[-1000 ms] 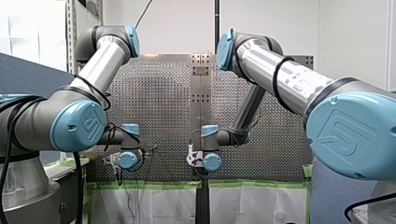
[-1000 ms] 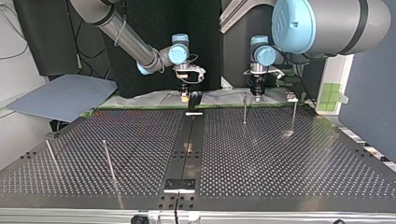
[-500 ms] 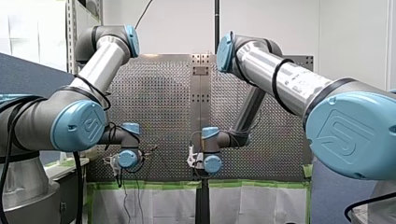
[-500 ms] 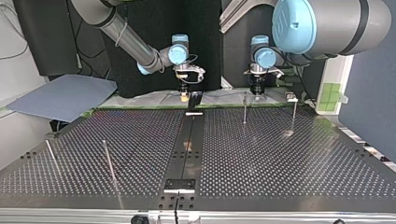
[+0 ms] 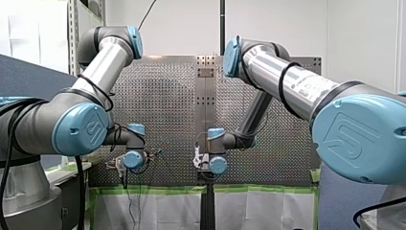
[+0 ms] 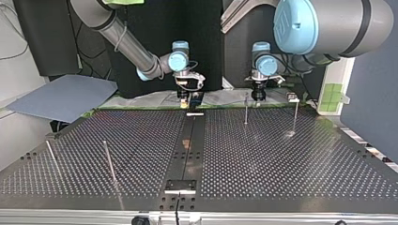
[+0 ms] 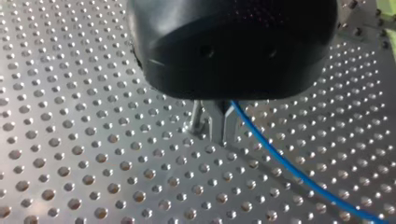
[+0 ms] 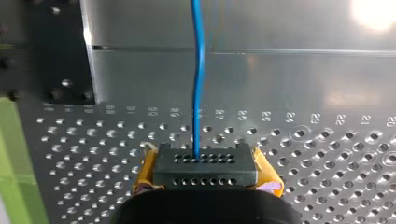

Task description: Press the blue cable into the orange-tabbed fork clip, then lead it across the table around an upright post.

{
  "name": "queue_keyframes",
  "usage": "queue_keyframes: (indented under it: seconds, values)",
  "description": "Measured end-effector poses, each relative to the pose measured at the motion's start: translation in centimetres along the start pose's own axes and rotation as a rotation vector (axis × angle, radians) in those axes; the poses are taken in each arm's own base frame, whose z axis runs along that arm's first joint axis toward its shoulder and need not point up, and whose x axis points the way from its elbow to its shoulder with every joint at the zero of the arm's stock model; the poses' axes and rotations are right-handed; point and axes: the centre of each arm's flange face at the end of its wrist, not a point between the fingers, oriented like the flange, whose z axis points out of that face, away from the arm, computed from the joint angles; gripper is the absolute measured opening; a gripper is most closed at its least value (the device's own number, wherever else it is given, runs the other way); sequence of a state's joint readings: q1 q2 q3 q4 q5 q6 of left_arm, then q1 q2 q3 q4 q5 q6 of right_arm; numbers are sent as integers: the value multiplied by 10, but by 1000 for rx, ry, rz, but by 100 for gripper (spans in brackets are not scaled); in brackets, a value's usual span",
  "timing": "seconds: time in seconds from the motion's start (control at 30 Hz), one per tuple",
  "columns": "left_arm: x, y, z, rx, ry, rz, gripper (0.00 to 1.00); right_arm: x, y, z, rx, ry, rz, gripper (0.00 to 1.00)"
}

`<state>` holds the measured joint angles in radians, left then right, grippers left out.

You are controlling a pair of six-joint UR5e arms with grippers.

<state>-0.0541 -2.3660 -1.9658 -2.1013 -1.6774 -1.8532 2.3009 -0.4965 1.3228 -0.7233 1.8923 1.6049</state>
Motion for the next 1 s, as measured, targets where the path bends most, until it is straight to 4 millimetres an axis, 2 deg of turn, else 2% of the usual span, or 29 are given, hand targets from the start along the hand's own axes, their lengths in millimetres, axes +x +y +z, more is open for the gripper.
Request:
queue_keyframes:
  seconds: [0.17, 0.43, 0.9, 0.93, 0.97, 1.0]
  values:
    - [-4, 0, 7, -1, -4, -4, 0, 13, 6, 15, -13, 18, 7, 0]
    - [-9, -2, 14, 0, -12, 2, 0, 23, 18, 29, -28, 26, 6, 0]
    - [-16, -5, 25, 5, -29, 14, 0, 26, 28, 38, -3, 33, 7, 0]
    - [-16, -6, 25, 5, -30, 17, 13, 26, 28, 39, -2, 33, 7, 0]
    - [-16, -6, 25, 5, -32, 21, 13, 26, 28, 39, -1, 33, 7, 0]
    - [-16, -6, 26, 6, -34, 28, 25, 26, 28, 39, 0, 33, 7, 0]
